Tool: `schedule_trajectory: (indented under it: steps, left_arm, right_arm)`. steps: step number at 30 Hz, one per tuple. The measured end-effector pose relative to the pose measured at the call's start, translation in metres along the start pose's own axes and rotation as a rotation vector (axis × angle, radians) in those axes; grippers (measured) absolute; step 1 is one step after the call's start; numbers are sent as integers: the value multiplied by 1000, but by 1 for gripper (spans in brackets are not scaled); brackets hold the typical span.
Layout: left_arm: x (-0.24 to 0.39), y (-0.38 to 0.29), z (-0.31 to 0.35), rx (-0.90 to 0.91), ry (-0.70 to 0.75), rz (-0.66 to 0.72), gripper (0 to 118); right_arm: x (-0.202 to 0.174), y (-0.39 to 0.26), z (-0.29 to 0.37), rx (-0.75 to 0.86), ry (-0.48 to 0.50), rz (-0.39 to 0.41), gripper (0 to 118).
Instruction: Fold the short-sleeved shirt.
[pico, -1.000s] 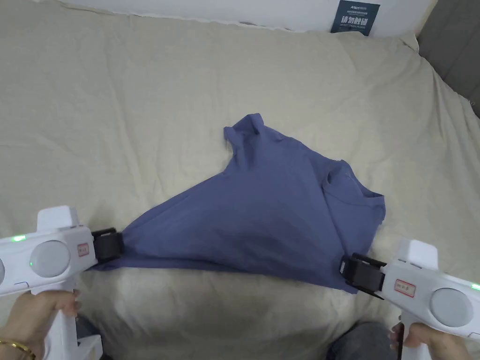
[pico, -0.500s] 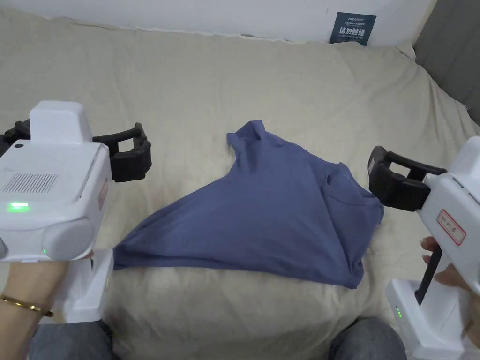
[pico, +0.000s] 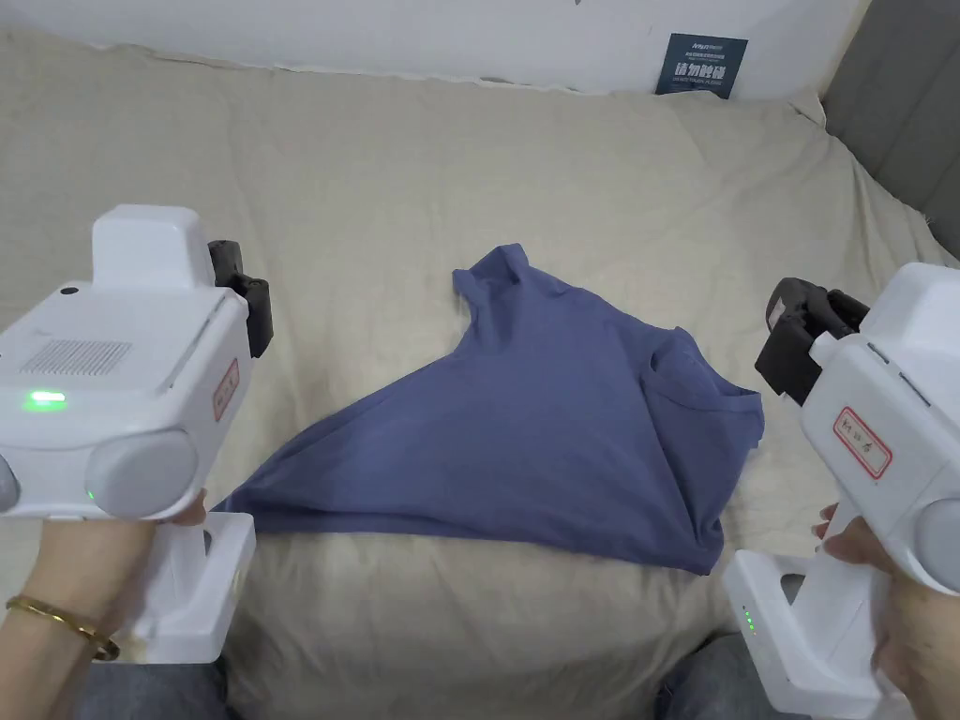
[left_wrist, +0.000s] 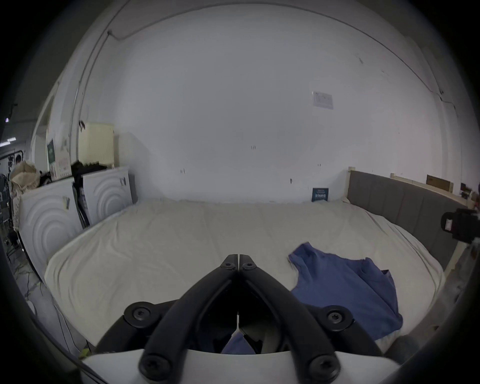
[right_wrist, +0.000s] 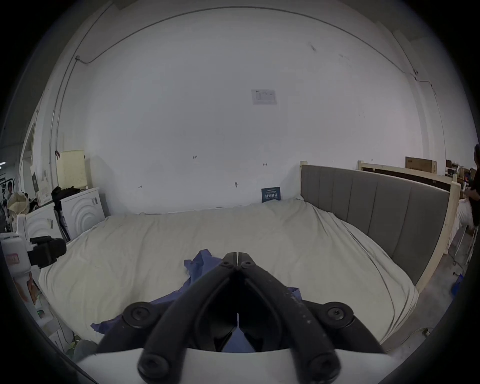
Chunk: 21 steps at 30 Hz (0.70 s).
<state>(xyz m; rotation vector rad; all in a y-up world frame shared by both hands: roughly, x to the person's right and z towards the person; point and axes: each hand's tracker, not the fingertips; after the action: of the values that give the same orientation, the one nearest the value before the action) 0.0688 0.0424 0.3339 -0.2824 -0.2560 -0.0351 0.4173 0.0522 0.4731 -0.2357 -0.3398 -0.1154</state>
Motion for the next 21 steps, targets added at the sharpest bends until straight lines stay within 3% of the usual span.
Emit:
schedule_trajectory:
  steps: [3, 5, 6, 9, 10, 11, 21]
  left_arm:
    - [-13, 2, -9, -109, 10, 22, 0]
    - [-25, 0, -20, -228, 0, 53, 12]
    - [-32, -4, -27, -304, 7, 82, 25]
    - [-49, -25, -46, -475, 17, 130, 80]
    - [-53, -35, -52, -524, 23, 137, 108]
    - [-56, -44, -57, -562, 29, 137, 118]
    - [-71, -125, -79, -828, 121, 168, 114]
  right_arm:
    - [-1, -5, -1, -19, -4, 24, 1]
    - [1, -7, -3, -34, -1, 16, 1]
    - [1, -9, -4, -40, -3, 13, 1]
    - [2, -13, -8, -59, -5, 3, 1]
    - [2, -15, -10, -67, -5, -1, 1]
    - [1, -16, -11, -74, -2, -2, 1]
    - [-6, -30, -19, -132, 6, 25, 1]
